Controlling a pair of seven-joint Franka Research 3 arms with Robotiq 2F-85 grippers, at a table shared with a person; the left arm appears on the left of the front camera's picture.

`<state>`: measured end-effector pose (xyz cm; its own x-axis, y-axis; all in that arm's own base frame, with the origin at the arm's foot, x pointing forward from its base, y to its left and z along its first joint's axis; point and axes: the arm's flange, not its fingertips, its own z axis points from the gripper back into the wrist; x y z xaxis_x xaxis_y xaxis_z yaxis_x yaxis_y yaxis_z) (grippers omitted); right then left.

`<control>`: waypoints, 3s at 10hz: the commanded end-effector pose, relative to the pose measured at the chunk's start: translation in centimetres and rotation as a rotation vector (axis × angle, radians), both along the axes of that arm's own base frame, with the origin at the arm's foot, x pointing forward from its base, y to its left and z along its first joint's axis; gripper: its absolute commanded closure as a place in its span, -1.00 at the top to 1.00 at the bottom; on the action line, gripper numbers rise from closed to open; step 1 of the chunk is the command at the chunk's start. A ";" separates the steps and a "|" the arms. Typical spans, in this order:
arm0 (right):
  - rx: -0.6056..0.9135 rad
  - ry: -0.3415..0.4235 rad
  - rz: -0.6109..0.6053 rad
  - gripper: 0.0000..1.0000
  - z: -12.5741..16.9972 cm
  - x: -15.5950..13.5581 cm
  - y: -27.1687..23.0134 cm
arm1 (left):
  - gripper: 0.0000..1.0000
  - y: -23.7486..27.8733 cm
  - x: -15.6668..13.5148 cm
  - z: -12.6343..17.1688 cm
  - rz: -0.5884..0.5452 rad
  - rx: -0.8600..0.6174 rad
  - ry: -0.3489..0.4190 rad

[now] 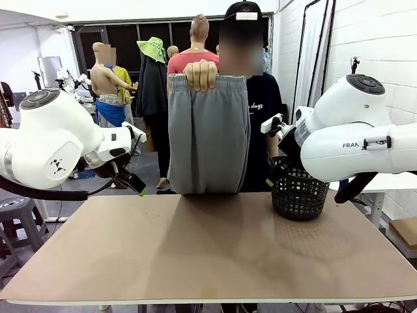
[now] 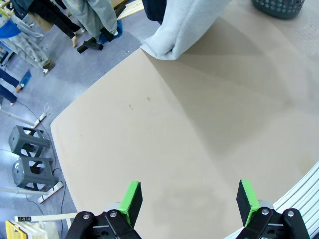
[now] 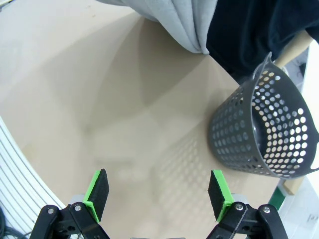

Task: Fold the training pants.
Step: Grab both ends of the Training pants handed by a person.

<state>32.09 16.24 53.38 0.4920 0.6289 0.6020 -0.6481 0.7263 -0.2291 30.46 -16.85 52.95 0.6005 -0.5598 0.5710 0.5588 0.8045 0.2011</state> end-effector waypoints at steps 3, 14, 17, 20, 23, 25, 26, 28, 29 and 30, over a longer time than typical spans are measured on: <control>0.000 -0.002 0.004 1.00 0.0 0.0 0.1 | 1.00 0.0 0.0 0.0 -0.010 0.007 -0.002; -0.232 -0.015 0.286 1.00 0.5 1.8 -3.4 | 1.00 1.7 0.5 1.0 -0.340 0.226 -0.044; -0.333 -0.016 0.457 1.00 0.8 2.5 -4.1 | 1.00 1.9 0.9 1.2 -0.542 0.358 -0.019; -0.332 -0.013 0.443 1.00 0.7 1.9 -3.9 | 1.00 1.5 0.4 0.7 -0.542 0.344 -0.011; -0.332 -0.013 0.443 1.00 0.7 1.9 -3.9 | 1.00 1.5 0.4 0.7 -0.542 0.344 -0.011; -0.386 -0.033 0.469 1.00 0.5 3.6 -4.4 | 1.00 2.1 2.2 1.0 -0.681 0.401 -0.039; -0.383 -0.040 0.507 1.00 0.6 4.9 -4.8 | 1.00 2.9 3.6 1.2 -0.747 0.415 -0.062; -0.336 -0.066 0.612 1.00 -0.1 6.9 -5.6 | 1.00 4.1 5.5 1.1 -0.865 0.420 -0.172; -0.300 -0.090 0.653 1.00 -0.5 7.9 -5.6 | 1.00 4.6 6.3 0.8 -0.897 0.380 -0.228; -0.253 -0.125 0.698 1.00 -0.7 8.5 -5.7 | 1.00 5.0 6.9 0.5 -0.971 0.303 -0.278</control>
